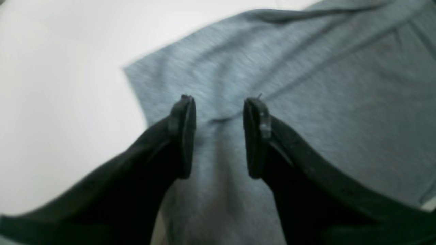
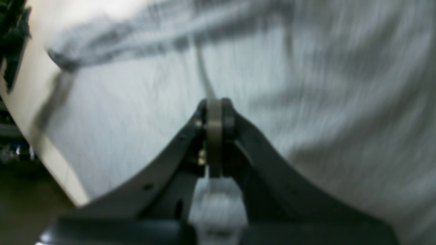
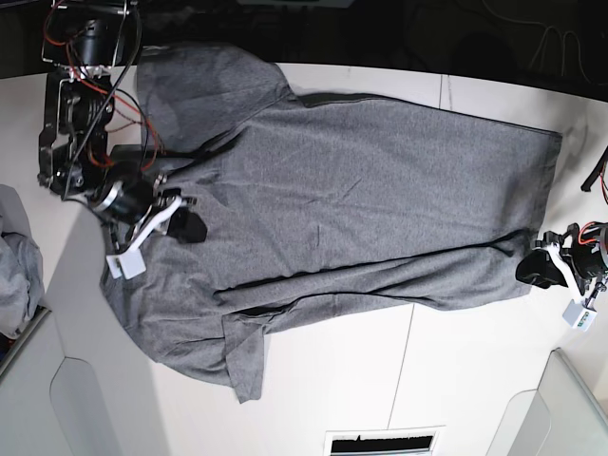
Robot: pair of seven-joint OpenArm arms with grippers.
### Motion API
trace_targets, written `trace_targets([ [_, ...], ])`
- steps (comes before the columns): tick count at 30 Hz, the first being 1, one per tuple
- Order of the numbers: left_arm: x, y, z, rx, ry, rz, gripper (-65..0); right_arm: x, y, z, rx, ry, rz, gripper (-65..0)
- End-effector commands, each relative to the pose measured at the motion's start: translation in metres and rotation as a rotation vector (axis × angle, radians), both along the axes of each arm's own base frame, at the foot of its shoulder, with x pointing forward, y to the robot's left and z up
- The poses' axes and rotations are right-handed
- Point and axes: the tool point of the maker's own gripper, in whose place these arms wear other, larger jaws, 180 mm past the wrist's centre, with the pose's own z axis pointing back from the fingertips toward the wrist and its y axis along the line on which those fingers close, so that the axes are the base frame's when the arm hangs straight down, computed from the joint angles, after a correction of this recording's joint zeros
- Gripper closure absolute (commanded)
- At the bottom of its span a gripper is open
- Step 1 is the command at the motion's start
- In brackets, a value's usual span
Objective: Layout the t-shirt on the table in an organized manner, then fold the t-shirt properly
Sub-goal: 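Grasp the shirt edge with both grippers and pull it flat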
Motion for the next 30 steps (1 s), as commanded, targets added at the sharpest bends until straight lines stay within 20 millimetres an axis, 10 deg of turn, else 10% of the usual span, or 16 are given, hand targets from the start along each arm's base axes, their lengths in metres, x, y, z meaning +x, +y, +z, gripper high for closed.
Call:
trace_targets([
  [1,0.002,0.003,0.011,-0.010,-0.029,-0.005,-25.6,0.001,0.010,0.008,0.025,-0.033,0.022,0.0],
  [6,-0.037,-0.014,-0.031,-0.057,0.089,-0.011,-25.6,-0.037,0.021,-0.025,-0.081,0.051,0.130,0.0],
  [13,-0.109,-0.040,-0.083,-0.094,0.254,-0.042,-25.6,-0.042,-0.033,-0.035,-0.238,0.076,0.140,0.0],
  [30,-0.193,-0.154,-0.077,-0.231,0.263,-0.260,-25.6,-0.049,-0.125,-0.027,-0.386,0.125,0.100,0.0],
])
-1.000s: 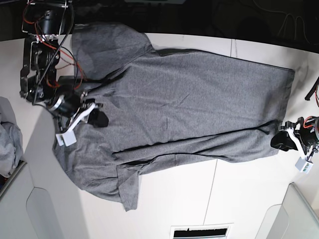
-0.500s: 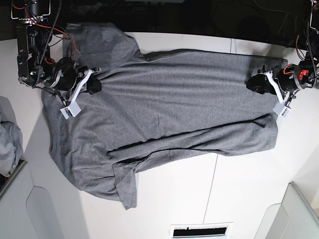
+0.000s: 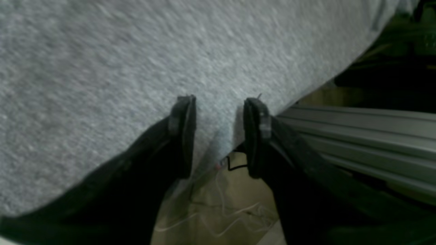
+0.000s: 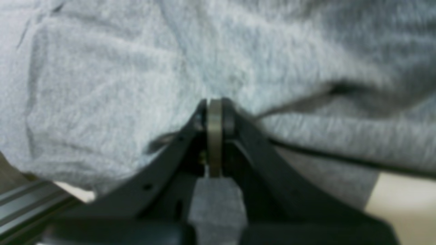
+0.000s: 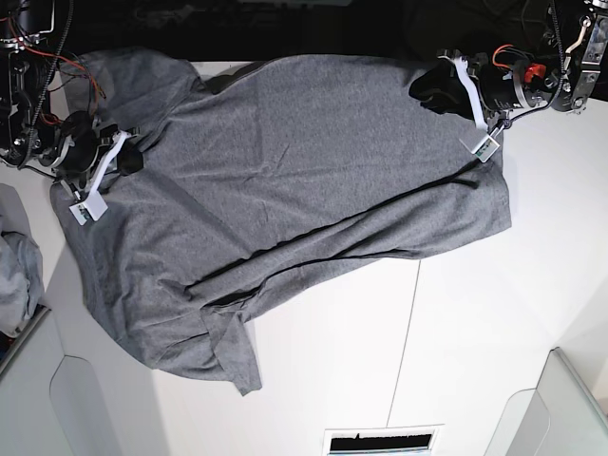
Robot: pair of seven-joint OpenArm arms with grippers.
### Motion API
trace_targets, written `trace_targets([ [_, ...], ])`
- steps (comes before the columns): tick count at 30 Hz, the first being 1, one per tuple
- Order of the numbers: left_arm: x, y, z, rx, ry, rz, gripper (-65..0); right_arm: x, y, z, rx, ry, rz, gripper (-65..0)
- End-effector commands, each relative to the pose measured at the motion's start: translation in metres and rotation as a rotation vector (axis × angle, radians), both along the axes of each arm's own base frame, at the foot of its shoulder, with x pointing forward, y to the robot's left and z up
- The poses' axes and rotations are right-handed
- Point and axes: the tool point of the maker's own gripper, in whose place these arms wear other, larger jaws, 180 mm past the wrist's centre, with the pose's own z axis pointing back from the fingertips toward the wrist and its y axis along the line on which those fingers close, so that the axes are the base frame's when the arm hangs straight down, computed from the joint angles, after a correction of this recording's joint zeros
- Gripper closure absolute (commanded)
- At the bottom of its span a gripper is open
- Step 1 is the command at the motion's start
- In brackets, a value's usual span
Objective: Layout the t-shirt on the table in an organized manner, then fold the t-shirt properly
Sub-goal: 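Grasp the shirt edge with both grippers and pull it flat, then drag the shirt with both grippers toward the hem side to smooth it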
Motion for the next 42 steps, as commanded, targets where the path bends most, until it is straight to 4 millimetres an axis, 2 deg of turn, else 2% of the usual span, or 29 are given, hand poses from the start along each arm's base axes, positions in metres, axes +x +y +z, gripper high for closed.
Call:
trace_targets([
  [1,0.010,0.000,0.010,-0.013,-0.041,-0.004,-25.6,0.009,-0.013,0.012,-0.009,-0.040,-0.021,0.0],
  [8,0.014,-0.005,0.018,-0.020,-0.068,-0.020,-25.6,-0.003,-0.035,0.019,0.034,-0.047,-0.118,0.0],
  [11,0.021,-0.011,0.028,-0.028,-0.105,-0.038,-25.6,0.003,-0.037,0.030,0.056,-0.085,-0.135,0.0],
  [17,0.032,-0.014,0.050,-0.015,-0.180,-0.091,-25.6,0.038,-0.045,0.076,0.058,-0.288,-0.162,0.0],
  [20,0.044,-0.009,0.055,0.013,-0.216,-0.096,-25.6,0.059,-0.051,0.090,0.020,-0.375,-0.170,0.0],
  [24,0.066,0.002,0.059,0.080,-0.319,-0.098,-25.6,0.087,-0.052,0.096,0.005,-0.409,-0.188,0.0],
  [27,0.073,0.014,0.049,0.109,-0.316,-0.072,-25.6,0.106,-0.048,0.090,-0.001,-0.397,-0.203,0.0],
  [30,0.077,0.029,0.035,0.124,-0.278,-0.030,-25.6,0.120,-0.041,0.069,0.007,-0.344,-0.214,0.0],
  [33,0.076,0.035,0.029,0.132,-0.258,-0.014,-25.6,0.122,-0.033,0.046,0.024,-0.269,-0.210,0.0],
  [37,0.066,0.035,0.023,0.132,-0.233,-0.016,-25.6,0.106,-0.031,0.027,0.020,-0.211,-0.202,0.0],
  [42,0.061,0.035,0.020,0.131,-0.221,-0.016,-25.6,0.071,-0.033,0.001,0.009,-0.134,-0.203,0.0],
])
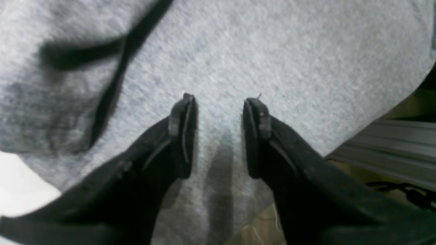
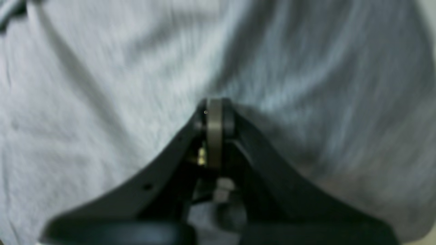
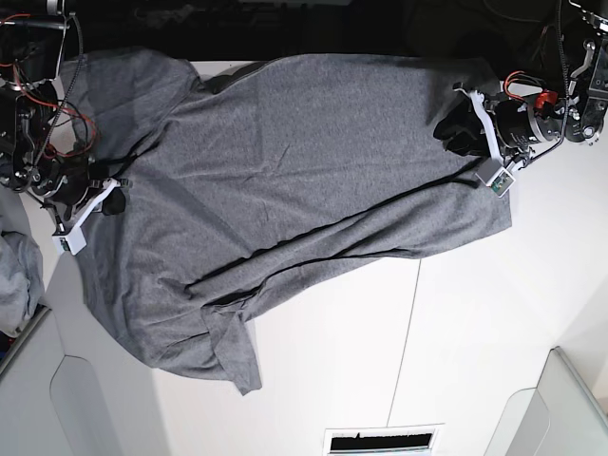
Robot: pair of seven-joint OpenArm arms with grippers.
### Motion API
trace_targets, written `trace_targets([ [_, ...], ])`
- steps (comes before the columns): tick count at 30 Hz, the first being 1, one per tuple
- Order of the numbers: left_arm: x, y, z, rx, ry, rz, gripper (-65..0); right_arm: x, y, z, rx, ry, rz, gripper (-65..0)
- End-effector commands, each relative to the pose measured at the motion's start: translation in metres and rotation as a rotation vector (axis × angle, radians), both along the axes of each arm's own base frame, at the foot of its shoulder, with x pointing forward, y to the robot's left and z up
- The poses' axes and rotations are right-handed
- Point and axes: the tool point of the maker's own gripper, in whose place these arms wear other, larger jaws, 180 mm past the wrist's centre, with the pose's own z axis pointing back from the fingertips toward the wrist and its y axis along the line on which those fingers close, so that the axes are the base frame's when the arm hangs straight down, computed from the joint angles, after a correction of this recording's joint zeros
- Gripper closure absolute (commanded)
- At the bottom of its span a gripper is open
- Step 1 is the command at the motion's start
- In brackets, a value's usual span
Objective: Layout the t-shirt on the table in an organized manner, then fold the t-shirt properly
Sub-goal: 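Drag the shirt with both grippers toward the hem side to smooth it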
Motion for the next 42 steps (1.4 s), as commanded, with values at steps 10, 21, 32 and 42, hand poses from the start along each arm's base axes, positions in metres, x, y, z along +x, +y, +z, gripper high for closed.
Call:
trace_targets([
  [10,0.008,0.001,0.010,-0.016,-0.038,-0.003,-25.6,-0.058,-0.005,-0.002,-0.060,0.026,0.061,0.0],
  [21,0.007,0.001,0.009,-0.015,-0.035,-0.003,-25.6,-0.089,-0.018,0.028,-0.120,-0.040,0.056,0.0],
  [32,0.022,0.010,0.025,-0.008,-0.093,0.023,-25.6,-0.019,-0.027,0.091,0.009,-0.331,-0.077,0.0],
  [42,0.049,0.015,0.049,-0.013,-0.195,0.069,-25.6,0.083,-0.009,0.145,0.083,-0.506,-0.126,-24.2],
])
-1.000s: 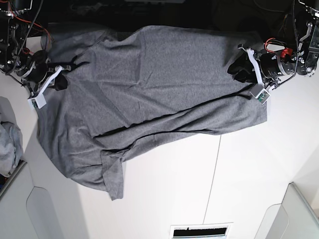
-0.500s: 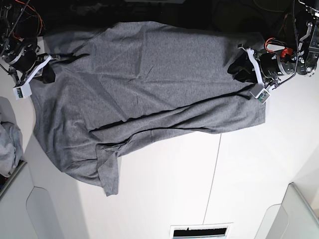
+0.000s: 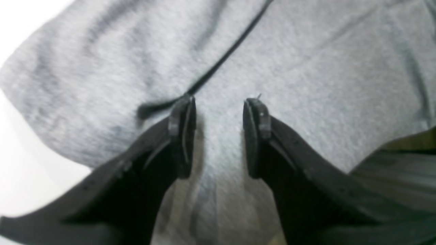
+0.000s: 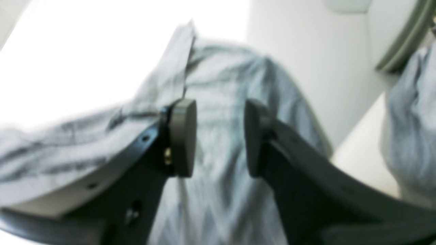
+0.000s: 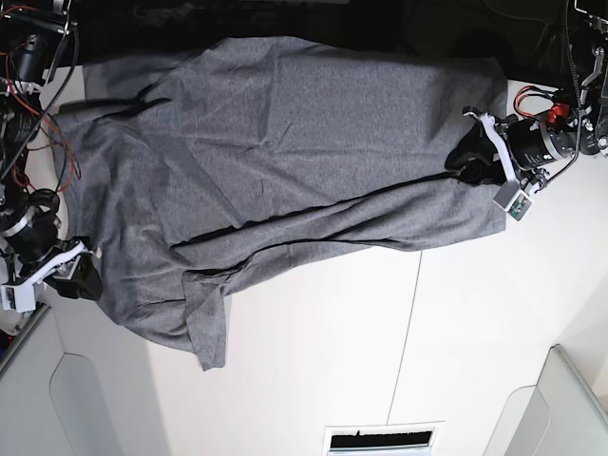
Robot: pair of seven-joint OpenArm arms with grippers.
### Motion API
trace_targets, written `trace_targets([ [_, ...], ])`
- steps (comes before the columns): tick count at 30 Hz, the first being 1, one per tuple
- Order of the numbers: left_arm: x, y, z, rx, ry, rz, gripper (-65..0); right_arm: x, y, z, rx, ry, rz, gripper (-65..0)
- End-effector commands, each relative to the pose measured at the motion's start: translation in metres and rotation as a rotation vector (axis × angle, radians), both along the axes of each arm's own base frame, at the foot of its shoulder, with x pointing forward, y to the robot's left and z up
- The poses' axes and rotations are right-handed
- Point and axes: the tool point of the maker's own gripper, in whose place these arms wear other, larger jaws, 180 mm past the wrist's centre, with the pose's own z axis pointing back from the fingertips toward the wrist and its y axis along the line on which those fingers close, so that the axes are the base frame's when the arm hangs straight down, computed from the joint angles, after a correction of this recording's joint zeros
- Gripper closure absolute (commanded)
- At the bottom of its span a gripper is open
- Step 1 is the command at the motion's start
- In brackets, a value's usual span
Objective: Layout the t-shirt on the table in an organized manner, then fold the t-shirt properly
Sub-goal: 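Drag the shirt with both grippers toward the hem side to smooth it, then pull the bunched shirt side with the right gripper toward the hem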
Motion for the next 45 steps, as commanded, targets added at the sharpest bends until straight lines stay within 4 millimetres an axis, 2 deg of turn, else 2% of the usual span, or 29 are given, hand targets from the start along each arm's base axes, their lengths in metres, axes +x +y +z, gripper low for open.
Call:
trace_targets([
  [1,0.015,0.003,0.016,-0.007,-0.056,0.002,-25.6,0.019,0.002,0.017,0.022,-0.060,-0.015,-24.2],
  [4,0.025,0.008,0.021,0.020,-0.079,0.009,-25.6,0.043,0.018,0.005,0.101,-0.042,-0.048,-24.2],
  [7,0.033,0.016,0.024,0.045,-0.093,0.045,-25.6,0.060,0.048,-0.018,0.180,0.025,-0.041,-24.9],
  [8,0.034,0.017,0.024,0.046,-0.095,0.050,-25.6,0.065,0.058,-0.026,0.200,0.052,-0.040,-27.2],
  [10,0.035,0.017,0.025,0.047,-0.098,0.056,-25.6,0.071,0.071,-0.049,0.207,0.113,-0.068,-31.9],
  [12,0.035,0.017,0.025,0.047,-0.097,0.056,-25.6,0.073,0.077,-0.069,0.205,0.167,-0.104,-32.3],
  [15,0.034,0.018,0.024,0.051,-0.090,0.055,-25.6,0.073,0.088,-0.083,0.231,0.211,-0.102,-32.3],
  [20,0.031,0.018,0.021,0.060,-0.070,0.046,-25.6,0.076,0.104,-0.079,0.248,0.202,-0.061,-32.1],
  [23,0.022,-0.004,0.022,0.008,-0.049,-0.035,-25.6,0.079,0.115,-0.075,0.270,0.190,-0.041,-32.1],
  [27,0.019,-0.027,0.025,-0.036,-0.057,-0.071,-25.6,0.080,0.125,-0.073,0.276,0.188,-0.027,-32.1],
  [33,0.018,-0.052,0.020,-0.098,-0.060,-0.060,-25.6,0.078,0.120,-0.081,0.225,0.218,-0.054,-32.1],
  [39,0.018,-0.057,0.021,-0.123,-0.060,-0.054,-25.6,0.075,0.121,-0.088,0.203,0.241,-0.055,-32.0],
  [40,0.018,-0.058,0.022,-0.130,-0.060,-0.053,-25.6,0.075,0.123,-0.088,0.206,0.241,-0.052,-31.0],
  [45,0.018,-0.062,0.025,-0.164,-0.059,-0.046,-25.6,0.077,0.140,-0.085,0.231,0.227,-0.040,-16.9],
])
